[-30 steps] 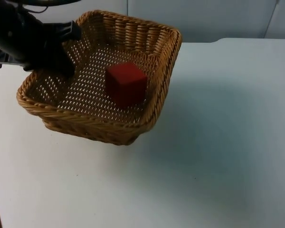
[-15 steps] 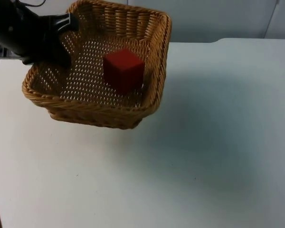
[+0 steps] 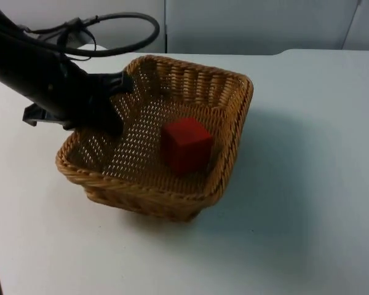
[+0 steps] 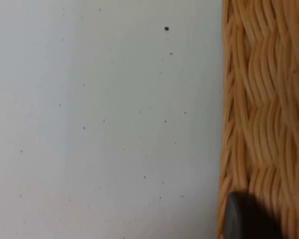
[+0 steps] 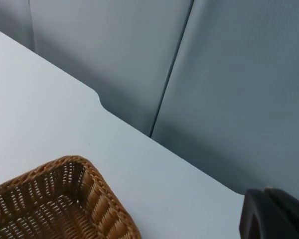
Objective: Pick up the basket with the left hand and place the cube into the basket with the right hand.
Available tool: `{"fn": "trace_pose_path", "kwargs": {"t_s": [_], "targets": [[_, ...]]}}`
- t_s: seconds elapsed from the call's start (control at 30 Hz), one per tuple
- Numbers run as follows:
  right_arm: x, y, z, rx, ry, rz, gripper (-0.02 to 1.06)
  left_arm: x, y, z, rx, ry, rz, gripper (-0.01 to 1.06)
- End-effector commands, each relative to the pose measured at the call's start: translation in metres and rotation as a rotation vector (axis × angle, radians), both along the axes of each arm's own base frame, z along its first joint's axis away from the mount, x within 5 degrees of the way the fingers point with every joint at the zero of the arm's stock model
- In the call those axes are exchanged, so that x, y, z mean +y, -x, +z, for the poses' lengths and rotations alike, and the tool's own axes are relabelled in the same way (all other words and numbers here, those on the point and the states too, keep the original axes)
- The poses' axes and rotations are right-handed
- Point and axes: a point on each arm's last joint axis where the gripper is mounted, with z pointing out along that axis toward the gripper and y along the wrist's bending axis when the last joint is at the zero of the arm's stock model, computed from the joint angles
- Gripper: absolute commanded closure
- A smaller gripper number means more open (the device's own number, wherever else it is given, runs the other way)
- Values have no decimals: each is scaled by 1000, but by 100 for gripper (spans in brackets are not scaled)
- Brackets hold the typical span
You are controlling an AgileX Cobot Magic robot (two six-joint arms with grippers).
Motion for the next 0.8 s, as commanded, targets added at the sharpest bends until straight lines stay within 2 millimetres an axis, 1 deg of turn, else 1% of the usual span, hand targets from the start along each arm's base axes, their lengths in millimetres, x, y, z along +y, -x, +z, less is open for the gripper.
{"fn": "trace_pose_path", "kwargs": {"t_s": [0.0, 0.03, 0.1, 0.13, 0.17, 0.27, 0.33, 0.4, 0.5, 0.53, 0.57, 0.63, 0.67, 0.7, 0.73, 0.77], "targets": [[-2, 1, 3, -7, -6, -5, 105, -4, -1, 0, -23, 20, -22, 62], [-2, 1, 3, -7, -6, -5, 105, -4, -1, 0, -23, 20, -22, 62], [-2, 1, 3, -8, -4, -6, 105, -3, -2, -1, -37, 5, -14, 31], [-2, 1, 3, -11, -4, -6, 105, -2, -3, -1, -43, -3, -6, 23], [-2, 1, 4, -13, -5, -6, 105, -1, -4, -1, -52, -14, -5, 19], [-2, 1, 4, -20, -7, -7, 105, 2, -6, -1, -91, -53, -38, 18], [-2, 1, 4, -23, -4, -5, 105, 4, -11, 2, -145, -119, -87, 18], [-2, 1, 4, -23, -4, -5, 105, 4, -13, 3, -154, -128, -97, 18], [-2, 1, 4, -25, 2, -6, 105, 2, -26, 17, -218, -140, -114, 18], [-3, 1, 4, -28, 11, -7, 105, 1, -34, 27, -260, -148, -127, 18], [-3, 1, 4, -28, 11, -7, 105, 1, -34, 27, -260, -148, -127, 18], [-3, 0, 4, -32, 22, -9, 105, 0, -44, 43, -324, -161, -143, 18], [-4, 0, 4, -34, 25, -10, 105, -2, -50, 55, -365, -163, -147, 20], [-5, 0, 4, -39, 39, -13, 105, -2, -55, 71, -415, -166, -152, 24], [-5, 0, 4, -39, 39, -13, 105, -2, -55, 71, -415, -166, -152, 24], [-6, -1, 4, -44, 54, -20, 105, -3, -58, 87, -455, -160, -143, 35]]}}
